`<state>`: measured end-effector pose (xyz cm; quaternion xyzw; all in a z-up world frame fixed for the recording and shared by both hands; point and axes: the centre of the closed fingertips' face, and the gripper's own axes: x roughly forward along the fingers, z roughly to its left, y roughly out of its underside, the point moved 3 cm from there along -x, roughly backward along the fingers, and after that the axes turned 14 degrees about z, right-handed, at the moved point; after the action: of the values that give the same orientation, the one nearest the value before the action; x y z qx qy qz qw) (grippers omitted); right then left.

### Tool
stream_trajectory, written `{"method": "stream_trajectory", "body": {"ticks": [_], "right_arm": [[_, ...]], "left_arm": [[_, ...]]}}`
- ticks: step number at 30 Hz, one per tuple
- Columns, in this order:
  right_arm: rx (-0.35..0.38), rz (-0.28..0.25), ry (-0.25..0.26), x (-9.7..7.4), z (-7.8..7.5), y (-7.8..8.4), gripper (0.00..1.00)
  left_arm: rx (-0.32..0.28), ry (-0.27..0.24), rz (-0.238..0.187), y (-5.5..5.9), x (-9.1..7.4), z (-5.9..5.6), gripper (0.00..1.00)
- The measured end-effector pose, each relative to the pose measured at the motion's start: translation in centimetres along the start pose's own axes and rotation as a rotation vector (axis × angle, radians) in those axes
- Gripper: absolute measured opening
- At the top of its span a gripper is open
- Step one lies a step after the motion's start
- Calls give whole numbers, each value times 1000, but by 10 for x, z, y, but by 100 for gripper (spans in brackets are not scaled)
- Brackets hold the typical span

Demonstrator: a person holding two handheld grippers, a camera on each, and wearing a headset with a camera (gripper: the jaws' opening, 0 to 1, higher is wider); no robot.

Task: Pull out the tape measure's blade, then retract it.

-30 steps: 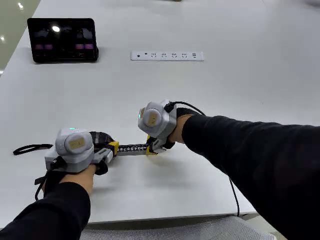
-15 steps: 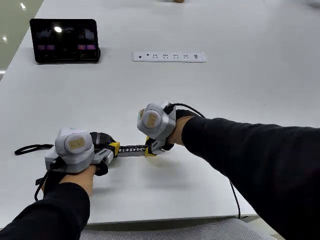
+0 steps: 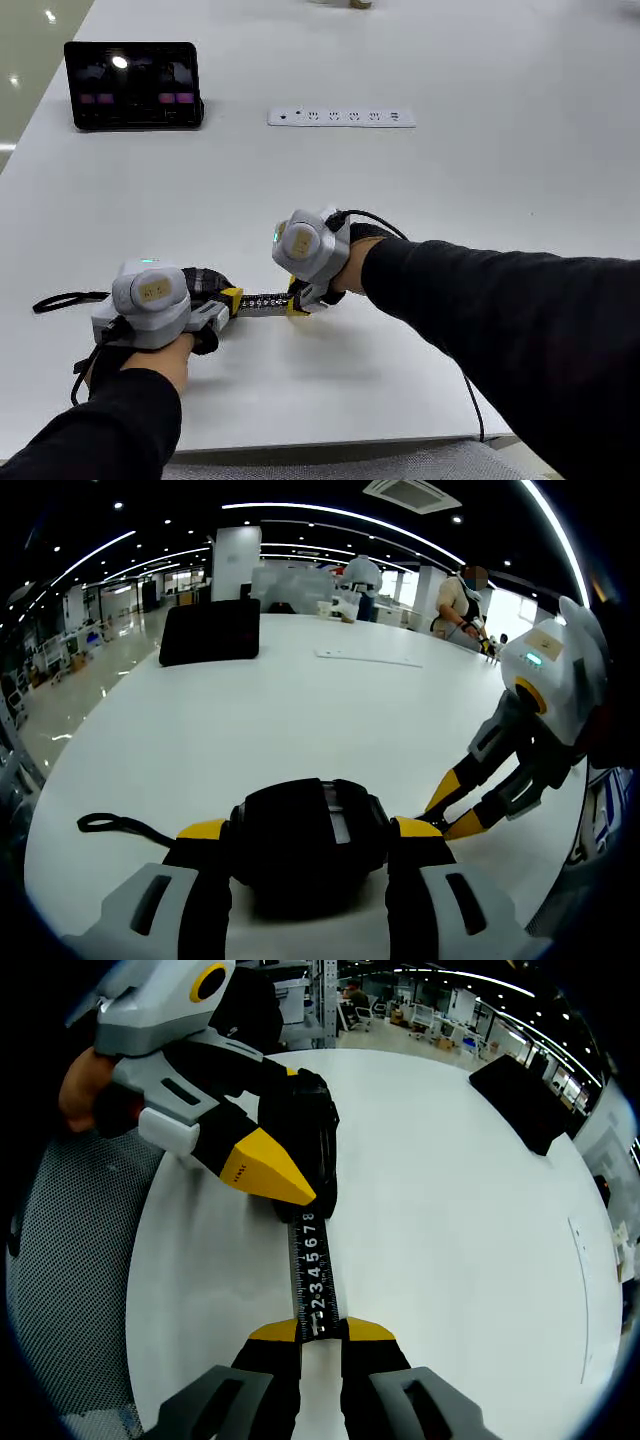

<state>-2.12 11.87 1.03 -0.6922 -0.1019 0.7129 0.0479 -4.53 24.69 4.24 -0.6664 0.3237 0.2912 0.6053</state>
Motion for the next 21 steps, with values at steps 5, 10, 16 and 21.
{"method": "stream_trajectory", "body": {"ticks": [5,10,16,21], "right_arm": [[5,-9,-3,0,0,-3,12],[9,-15,-5,1,0,-6,12],[15,-22,-11,2,0,-9,12],[22,-27,-12,3,-1,-12,12]], "left_arm": [[0,1,0,0,0,0,57],[-1,2,-1,-1,-1,0,57],[-2,3,-1,0,-2,-1,57],[-3,4,0,0,-4,-1,57]]}}
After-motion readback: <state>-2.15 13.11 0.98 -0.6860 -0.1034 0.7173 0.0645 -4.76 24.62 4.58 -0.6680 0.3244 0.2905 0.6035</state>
